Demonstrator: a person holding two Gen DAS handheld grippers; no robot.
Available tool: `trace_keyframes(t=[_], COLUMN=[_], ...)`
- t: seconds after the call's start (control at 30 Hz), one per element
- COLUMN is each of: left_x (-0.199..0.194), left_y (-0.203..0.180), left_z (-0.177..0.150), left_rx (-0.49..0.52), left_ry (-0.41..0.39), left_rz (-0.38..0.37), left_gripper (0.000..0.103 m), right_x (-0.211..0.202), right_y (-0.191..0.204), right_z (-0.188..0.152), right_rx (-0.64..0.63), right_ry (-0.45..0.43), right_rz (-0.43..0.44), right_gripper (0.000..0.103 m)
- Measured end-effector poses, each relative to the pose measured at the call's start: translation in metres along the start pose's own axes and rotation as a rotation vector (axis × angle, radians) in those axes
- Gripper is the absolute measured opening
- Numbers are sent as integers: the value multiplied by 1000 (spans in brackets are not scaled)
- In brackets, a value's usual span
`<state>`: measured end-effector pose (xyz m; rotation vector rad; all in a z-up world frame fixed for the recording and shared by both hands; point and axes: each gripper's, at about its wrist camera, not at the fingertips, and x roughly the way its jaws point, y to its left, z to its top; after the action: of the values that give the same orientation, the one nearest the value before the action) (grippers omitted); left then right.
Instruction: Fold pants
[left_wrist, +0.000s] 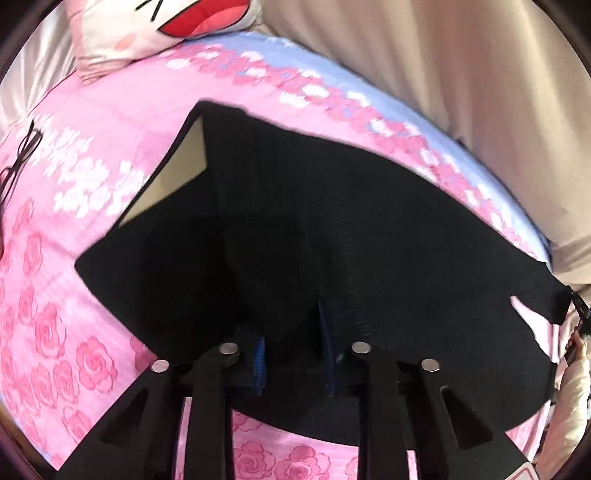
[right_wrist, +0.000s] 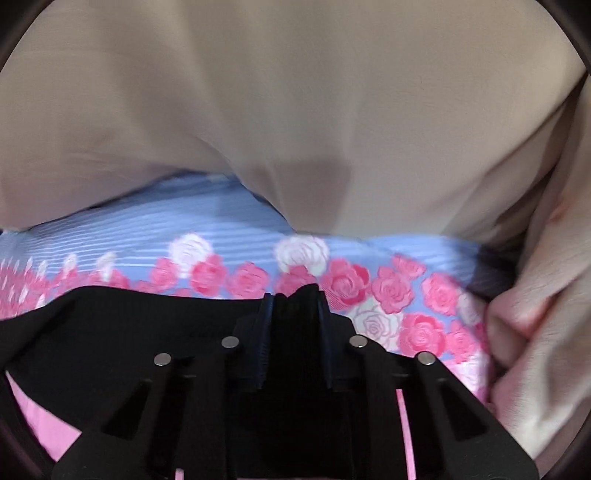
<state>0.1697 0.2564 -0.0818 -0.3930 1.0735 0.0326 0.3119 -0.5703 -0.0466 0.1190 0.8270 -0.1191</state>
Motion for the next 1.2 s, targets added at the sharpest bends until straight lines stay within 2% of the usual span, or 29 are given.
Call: trace_keyframes(t=[0.07, 0.2, 0.23, 0.37, 0.43, 0.53, 0.63, 0.73, 0.87, 0.93, 1.0, 1.03, 1.1, 1.2], left_x=[-18, -72, -87, -118, -119, -92, -65, -60, -83, -98, -121, -131, -144, -147], left_y=[-4, -6, -2, 18, 35, 64, 78, 82, 77, 76, 69, 63, 43, 4], left_z=[2, 5, 6, 9, 9, 4, -5, -11, -13, -14, -12, -11, -6, -5], left_rx=[31, 98, 102, 117, 106, 75, 46, 36, 38, 51, 72, 75, 105, 170], left_ry=[-21, -118, -140, -174, -163, -70, -22, -19, -52, -88, -150, -175, -227, -275], left_rz=[-51, -65, -64, -5, 38, 100, 135, 153, 177, 240, 294, 312, 324, 268], left_gripper=[3, 4, 4, 5, 5, 6, 6, 8, 14, 17, 17, 17, 17, 18], right_x=[-36, -132, -164, -238, -253, -256, -226, -199, -194, -212, -231, -241, -257, -260], right_y=[4, 13, 18, 26, 28, 16, 6, 5, -7, -20, -28, -32, -44, -54], right_z=[1, -9, -17, -62, -88, -139, -189, -230, -252, -260, -271, -275, -277, -268], right_rx=[-13, -82, -119, -242, -287, -282, -265, -257, -198, -141, -92, -67, 22, 118], right_ry=[-69, -207, -247, -313, -298, -209, -73, 20, 56, 56, 38, 25, 20, 20], right_rz=[18, 55, 66, 35, -12, -39, -39, -63, -57, -35, -10, 5, 89, 148], right_gripper=[20, 20, 20, 20, 20, 20, 20, 20, 21, 35, 78, 83, 84, 84])
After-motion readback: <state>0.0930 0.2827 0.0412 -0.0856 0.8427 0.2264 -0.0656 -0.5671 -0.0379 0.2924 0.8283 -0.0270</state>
